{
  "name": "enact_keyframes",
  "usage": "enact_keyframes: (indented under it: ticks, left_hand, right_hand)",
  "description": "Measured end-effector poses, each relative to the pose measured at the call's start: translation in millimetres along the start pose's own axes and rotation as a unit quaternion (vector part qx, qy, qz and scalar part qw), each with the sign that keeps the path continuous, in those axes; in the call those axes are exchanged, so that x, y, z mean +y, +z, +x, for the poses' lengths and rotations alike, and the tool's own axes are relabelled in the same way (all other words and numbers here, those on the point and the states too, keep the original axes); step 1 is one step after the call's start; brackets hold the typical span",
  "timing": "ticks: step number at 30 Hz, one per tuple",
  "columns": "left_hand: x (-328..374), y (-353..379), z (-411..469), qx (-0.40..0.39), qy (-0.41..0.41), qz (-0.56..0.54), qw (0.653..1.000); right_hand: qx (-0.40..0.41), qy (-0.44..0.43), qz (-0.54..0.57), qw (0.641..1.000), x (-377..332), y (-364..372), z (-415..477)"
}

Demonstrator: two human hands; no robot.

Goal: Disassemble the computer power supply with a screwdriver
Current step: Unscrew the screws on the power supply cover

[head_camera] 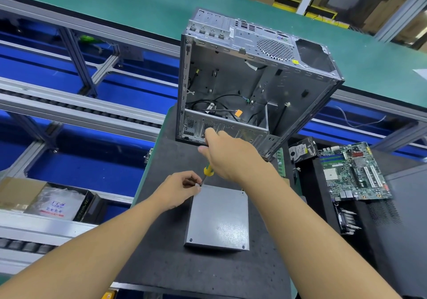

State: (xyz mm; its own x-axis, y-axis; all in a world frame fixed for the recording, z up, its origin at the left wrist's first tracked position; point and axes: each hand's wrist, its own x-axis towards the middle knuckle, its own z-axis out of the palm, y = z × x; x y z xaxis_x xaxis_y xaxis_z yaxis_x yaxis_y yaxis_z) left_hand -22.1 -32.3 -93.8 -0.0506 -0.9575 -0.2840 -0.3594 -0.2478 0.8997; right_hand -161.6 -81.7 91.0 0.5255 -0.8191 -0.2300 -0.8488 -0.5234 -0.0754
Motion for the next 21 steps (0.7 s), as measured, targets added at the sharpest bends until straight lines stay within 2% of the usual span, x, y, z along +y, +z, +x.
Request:
enact_keyframes:
  ticks: [6,10,16,19,21]
  left_hand:
    - [-2.5,0.3,0.2,0.004,-0.002,0.002,1.000]
    - [-4.5,0.7,-0.6,0.003,0.004,-0.009,1.000]
    - [-6.7,0.1,-0.7,-0.013,0.006,-0.017,1.000]
    - [-7.1,1.0,-0.5,-0.011,0.002,-0.015,1.000]
    - [-7.2,1.5,-0.6,-0.009,0.000,-0.013,1.000]
  right_hand:
    - [-0.052,-0.035,0.093,0.994,3.0,-5.0,2.6]
    - [-0.090,-0.022,0.087,0.992,3.6,-5.5,2.0]
    - [-0.040,0.033,0.057,0.997,0.1,-1.7,2.6]
    - [-0.030,0.007,0.061,0.998,0.9,-2.0,4.1]
    - [-0.063,-0.015,0.084,0.994,2.1,-5.4,4.5]
